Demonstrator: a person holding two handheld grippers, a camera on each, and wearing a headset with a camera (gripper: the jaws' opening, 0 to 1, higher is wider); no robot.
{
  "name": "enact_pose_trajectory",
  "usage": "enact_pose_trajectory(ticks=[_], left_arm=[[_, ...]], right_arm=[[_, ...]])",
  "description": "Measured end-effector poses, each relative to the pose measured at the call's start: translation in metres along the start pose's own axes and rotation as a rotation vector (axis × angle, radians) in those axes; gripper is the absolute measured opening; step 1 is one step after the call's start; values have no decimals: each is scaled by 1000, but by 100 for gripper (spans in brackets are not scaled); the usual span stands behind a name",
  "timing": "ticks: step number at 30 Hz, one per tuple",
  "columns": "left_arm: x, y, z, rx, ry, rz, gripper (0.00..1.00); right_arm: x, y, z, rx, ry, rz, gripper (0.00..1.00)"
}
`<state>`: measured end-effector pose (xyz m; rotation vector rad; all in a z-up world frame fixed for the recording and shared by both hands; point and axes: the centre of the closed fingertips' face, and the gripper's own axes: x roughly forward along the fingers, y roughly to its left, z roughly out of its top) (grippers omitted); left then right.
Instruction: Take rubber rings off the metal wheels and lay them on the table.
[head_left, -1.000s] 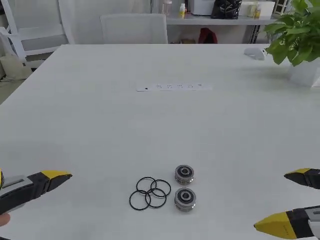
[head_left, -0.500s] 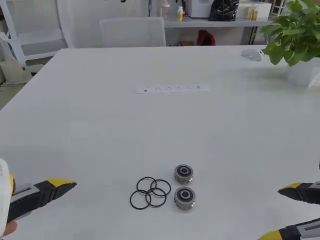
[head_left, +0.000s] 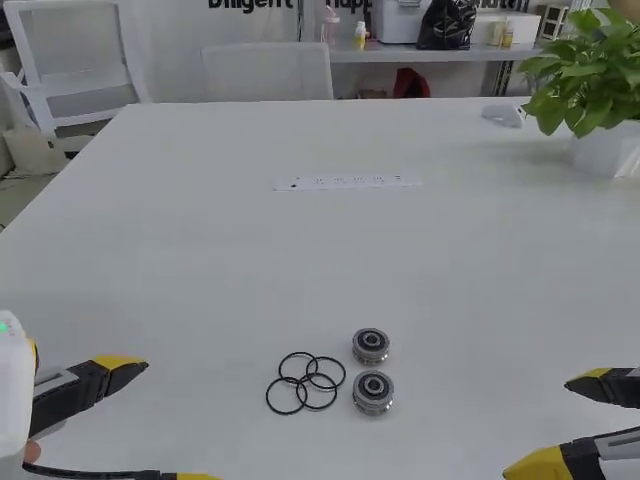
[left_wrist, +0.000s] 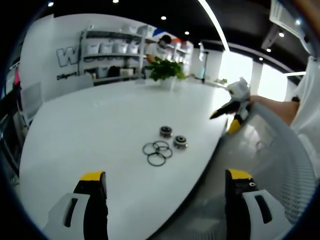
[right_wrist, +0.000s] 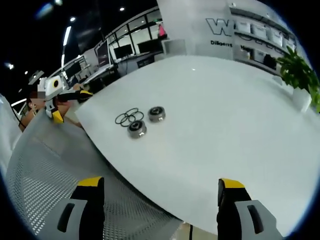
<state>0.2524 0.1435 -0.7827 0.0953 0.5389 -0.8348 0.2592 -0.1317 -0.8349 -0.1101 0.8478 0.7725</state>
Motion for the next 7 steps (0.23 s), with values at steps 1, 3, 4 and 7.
enact_pose_trajectory(ticks=[1,3,4,7], left_arm=[[-1,2,1,-1,-6,9,100],[-3,5,1,-21,-13,26,100],[-3,6,1,-28,-14,30,100],[-4,8,-2,-43,-7,38,100]], right_arm=[[0,-1,1,9,-11,-3,94],[-1,-1,2,21,-23,-4,93],[-1,-1,2,27,-24,-5,93],[-1,-2,3,35,-31,-14,93]])
